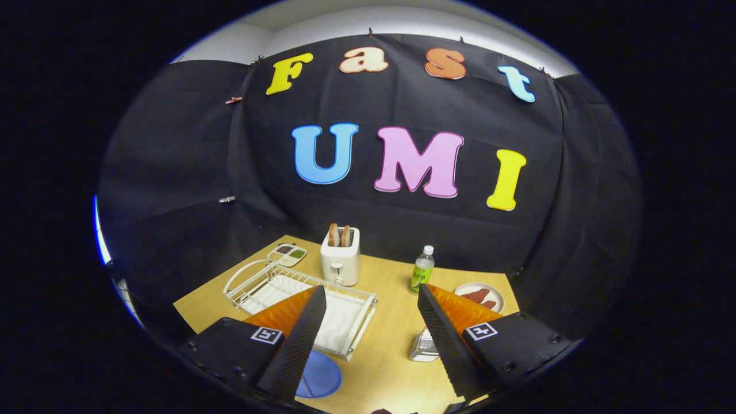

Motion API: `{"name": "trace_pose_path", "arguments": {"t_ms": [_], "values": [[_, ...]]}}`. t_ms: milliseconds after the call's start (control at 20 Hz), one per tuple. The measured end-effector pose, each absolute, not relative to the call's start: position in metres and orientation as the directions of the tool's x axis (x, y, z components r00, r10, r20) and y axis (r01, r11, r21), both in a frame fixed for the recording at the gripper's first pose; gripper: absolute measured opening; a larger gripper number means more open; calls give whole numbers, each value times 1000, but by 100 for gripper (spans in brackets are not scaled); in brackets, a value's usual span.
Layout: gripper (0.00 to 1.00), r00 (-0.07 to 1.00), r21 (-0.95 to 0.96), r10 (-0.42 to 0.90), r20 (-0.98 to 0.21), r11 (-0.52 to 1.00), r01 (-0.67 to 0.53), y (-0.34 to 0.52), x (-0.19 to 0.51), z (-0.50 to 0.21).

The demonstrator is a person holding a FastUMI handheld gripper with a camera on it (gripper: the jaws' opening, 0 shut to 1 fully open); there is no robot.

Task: Take the plate from the dish rack, then take the spoon from the basket and place it into the plate.

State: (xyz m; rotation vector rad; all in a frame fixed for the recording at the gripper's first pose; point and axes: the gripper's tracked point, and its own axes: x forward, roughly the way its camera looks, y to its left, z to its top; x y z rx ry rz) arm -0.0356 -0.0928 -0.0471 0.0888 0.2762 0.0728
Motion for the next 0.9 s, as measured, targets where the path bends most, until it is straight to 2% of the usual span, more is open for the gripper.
{"name": "trace_pose_path", "arguments": {"t_ms": [400,900], "values": [[98,994,-3,7,-110,1000,-7,-149,-55,12],[98,997,32,34,-67,999,-32,-192,-68,20]]}}
